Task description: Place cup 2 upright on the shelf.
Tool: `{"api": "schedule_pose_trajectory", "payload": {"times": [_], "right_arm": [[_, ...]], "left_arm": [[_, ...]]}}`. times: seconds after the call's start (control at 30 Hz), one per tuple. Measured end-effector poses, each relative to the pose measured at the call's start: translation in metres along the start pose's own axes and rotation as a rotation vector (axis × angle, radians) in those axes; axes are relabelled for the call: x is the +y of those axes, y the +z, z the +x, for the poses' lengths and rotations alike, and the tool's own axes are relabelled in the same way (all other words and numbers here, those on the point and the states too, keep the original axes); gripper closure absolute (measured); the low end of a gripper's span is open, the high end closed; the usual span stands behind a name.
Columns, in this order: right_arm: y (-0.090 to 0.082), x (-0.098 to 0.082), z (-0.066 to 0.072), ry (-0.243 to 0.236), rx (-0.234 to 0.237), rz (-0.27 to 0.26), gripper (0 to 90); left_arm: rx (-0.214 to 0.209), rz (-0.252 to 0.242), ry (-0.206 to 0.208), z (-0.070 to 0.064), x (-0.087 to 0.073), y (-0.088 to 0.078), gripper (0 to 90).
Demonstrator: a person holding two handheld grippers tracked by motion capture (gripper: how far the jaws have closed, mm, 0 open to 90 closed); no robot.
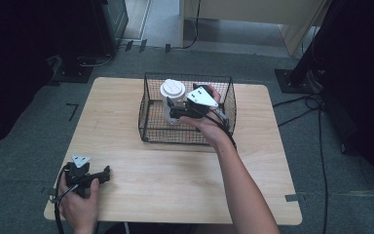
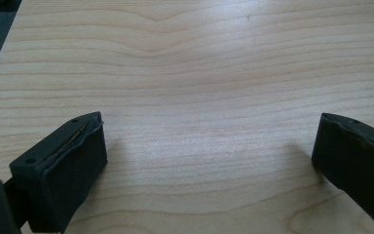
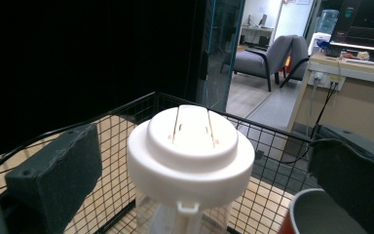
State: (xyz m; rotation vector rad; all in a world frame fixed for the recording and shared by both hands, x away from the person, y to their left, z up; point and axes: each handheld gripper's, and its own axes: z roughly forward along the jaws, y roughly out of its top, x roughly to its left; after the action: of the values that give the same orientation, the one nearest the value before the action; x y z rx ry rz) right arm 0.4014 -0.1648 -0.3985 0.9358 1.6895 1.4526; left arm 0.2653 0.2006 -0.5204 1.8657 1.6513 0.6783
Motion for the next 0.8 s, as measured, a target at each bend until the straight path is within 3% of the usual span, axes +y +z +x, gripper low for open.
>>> {"api": "schedule_pose_trajectory", "payload": {"times": [0.47, 0.8], "right_arm": [[-0.041, 0.004, 0.001, -0.003, -0.004, -0.020, 0.0], [-0.074, 0.004, -0.006, -0.016, -0.045, -0.025, 0.0]], "left_arm": [[0.000, 0.000, 0.000, 0.000, 0.000, 0.000, 0.1], [0.000, 0.000, 0.000, 0.000, 0.000, 0.000, 0.0]]}}
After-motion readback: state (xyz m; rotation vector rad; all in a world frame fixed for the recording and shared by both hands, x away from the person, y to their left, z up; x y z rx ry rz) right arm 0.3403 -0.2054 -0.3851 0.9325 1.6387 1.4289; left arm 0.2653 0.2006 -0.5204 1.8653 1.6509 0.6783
